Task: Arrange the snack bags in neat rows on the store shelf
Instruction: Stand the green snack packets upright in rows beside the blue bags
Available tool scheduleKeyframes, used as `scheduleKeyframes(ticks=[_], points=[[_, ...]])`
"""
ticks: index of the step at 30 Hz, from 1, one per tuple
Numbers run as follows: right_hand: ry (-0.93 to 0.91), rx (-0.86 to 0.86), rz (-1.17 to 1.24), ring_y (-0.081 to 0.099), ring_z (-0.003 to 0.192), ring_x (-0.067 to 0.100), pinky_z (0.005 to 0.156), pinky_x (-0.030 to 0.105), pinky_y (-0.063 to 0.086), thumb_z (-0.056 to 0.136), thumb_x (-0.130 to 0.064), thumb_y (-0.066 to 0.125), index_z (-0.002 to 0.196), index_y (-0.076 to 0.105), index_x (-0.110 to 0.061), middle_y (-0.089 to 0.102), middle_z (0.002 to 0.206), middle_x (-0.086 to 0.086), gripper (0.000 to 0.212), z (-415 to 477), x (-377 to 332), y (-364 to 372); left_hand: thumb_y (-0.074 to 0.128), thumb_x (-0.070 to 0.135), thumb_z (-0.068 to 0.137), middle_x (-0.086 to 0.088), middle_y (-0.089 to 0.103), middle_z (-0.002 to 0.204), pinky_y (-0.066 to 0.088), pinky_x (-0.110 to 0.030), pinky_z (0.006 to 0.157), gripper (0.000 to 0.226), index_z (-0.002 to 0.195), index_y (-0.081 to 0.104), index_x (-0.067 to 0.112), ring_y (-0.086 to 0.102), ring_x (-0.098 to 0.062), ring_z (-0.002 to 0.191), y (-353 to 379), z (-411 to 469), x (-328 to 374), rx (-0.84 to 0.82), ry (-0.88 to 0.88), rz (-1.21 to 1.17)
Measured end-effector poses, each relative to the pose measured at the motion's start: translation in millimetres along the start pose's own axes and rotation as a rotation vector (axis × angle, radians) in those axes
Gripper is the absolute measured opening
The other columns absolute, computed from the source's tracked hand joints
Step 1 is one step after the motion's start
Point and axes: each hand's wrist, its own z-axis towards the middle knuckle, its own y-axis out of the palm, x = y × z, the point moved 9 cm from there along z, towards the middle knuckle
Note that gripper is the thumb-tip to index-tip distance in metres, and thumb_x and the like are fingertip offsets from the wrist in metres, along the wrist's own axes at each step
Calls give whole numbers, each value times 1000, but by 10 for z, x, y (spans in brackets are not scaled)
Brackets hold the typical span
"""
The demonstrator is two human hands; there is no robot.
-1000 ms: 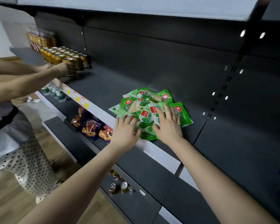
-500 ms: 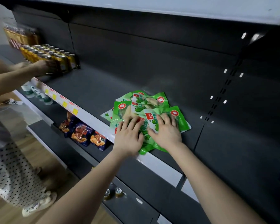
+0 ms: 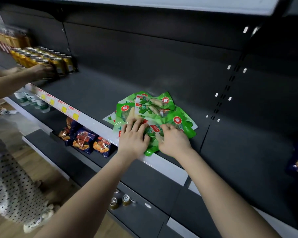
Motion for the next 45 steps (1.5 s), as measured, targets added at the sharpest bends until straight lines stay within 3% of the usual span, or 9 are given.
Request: scheduleKeyframes(ticks=[9, 16, 19, 22, 26, 32, 38, 42, 45], points=[[9, 54, 212, 58, 103, 31, 78, 36, 52, 89, -9, 46, 130, 52, -26, 60, 125, 7, 45, -670, 529, -175, 42, 36, 93, -7, 36, 146, 9, -48, 116, 48, 138, 37, 19, 25, -28, 138, -170, 39, 162, -131, -50, 12], [146, 387, 137, 63, 100, 28, 78, 37, 51, 93, -20, 55, 110, 67, -21, 68, 111, -2, 21, -1242, 1209, -616, 58, 15, 82, -8, 64, 102, 39, -30, 86, 56, 136, 40, 19, 57, -25, 85, -303, -19, 1124, -180, 98, -609], [160, 600, 223, 68, 80, 29, 70, 39, 55, 88, -16, 60, 98, 70, -16, 72, 93, 2, 14, -1451, 1429, -924, 60, 5, 81, 6, 50, 130, 32, -16, 88, 69, 141, 29, 21, 52, -16, 109, -192, -133, 1606, -342, 246, -747], [137, 724, 228, 68, 75, 25, 68, 35, 56, 86, -17, 61, 96, 71, -14, 73, 88, 2, 15, -1640, 1535, -1172, 66, 14, 84, 5, 59, 117, 37, -17, 88, 49, 129, 46, 18, 53, -12, 110, -157, -199, 1924, -335, 312, -823], [142, 829, 269, 68, 84, 20, 78, 24, 50, 85, -10, 65, 97, 71, -10, 72, 94, 2, 14, -1861, 1682, -1302, 70, 16, 83, 3, 74, 92, 53, -30, 84, 11, 90, 71, 24, 66, -11, 85, -60, -259, 2192, -417, 222, -1210], [237, 889, 306, 49, 123, 27, 103, 36, 42, 86, -10, 64, 129, 54, -10, 48, 134, 11, 44, -2101, 1949, -1317, 73, 14, 78, -4, 75, 84, 51, -44, 89, 7, 84, 75, 16, 67, -22, 82, 43, -167, 2227, -421, 7, -1407], [253, 769, 416, 55, 114, 22, 92, 41, 51, 90, -28, 57, 135, 48, -7, 43, 135, 9, 51, -2018, 1860, -1208, 70, 19, 82, -2, 71, 73, 49, -31, 65, 7, 83, 74, 13, 61, -14, 65, -415, -128, 2355, 6, 116, -1164], [343, 735, 610, 50, 109, 17, 88, 16, 37, 88, -31, 63, 138, 36, -1, 45, 127, 12, 63, -1886, 1754, -1125, 52, 29, 79, -11, 72, 74, 52, -32, 59, 30, 86, 75, 12, 58, -23, 59, -385, -482, 2770, -52, 348, -974], [436, 801, 693, 55, 98, 20, 73, 16, 36, 91, -15, 56, 126, 43, 2, 55, 113, 15, 41, -1937, 1840, -1090, 54, 26, 80, 3, 73, 103, 55, -33, 75, 27, 96, 74, 19, 68, -15, 90, -263, -605, 2854, -131, 465, -949]])
